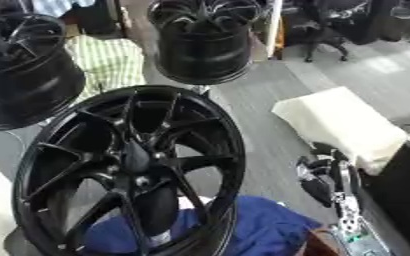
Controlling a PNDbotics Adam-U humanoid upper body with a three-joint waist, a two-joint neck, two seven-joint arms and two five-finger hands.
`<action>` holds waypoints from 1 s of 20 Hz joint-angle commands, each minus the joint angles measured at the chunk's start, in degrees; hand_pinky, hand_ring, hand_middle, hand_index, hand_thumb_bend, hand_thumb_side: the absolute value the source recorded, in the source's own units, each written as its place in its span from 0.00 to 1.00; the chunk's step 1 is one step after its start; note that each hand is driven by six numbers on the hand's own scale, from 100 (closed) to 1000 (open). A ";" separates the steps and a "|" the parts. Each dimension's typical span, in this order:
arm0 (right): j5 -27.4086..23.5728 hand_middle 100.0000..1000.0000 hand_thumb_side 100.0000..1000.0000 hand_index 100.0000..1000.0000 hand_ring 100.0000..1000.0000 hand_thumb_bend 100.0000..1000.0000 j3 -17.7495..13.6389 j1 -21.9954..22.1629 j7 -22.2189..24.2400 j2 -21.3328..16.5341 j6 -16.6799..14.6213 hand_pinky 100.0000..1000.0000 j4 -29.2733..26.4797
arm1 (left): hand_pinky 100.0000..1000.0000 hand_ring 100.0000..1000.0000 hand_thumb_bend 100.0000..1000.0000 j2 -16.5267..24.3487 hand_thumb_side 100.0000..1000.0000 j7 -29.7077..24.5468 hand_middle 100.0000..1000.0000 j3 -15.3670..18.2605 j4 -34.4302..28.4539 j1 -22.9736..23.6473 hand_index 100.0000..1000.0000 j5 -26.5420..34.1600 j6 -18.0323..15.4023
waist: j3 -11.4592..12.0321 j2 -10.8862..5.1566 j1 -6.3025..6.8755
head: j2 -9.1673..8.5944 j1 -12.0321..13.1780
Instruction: Pull the pin out of the wheel hub.
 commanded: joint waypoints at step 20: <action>-0.33 0.61 0.00 0.74 0.48 0.07 -1.01 -0.22 -0.77 0.32 0.57 0.44 -1.19 | 0.63 0.66 0.01 -15.77 0.40 6.16 0.61 32.51 -13.37 31.33 0.78 2.61 13.32 | 1.70 0.43 -2.07 | 0.84 -0.58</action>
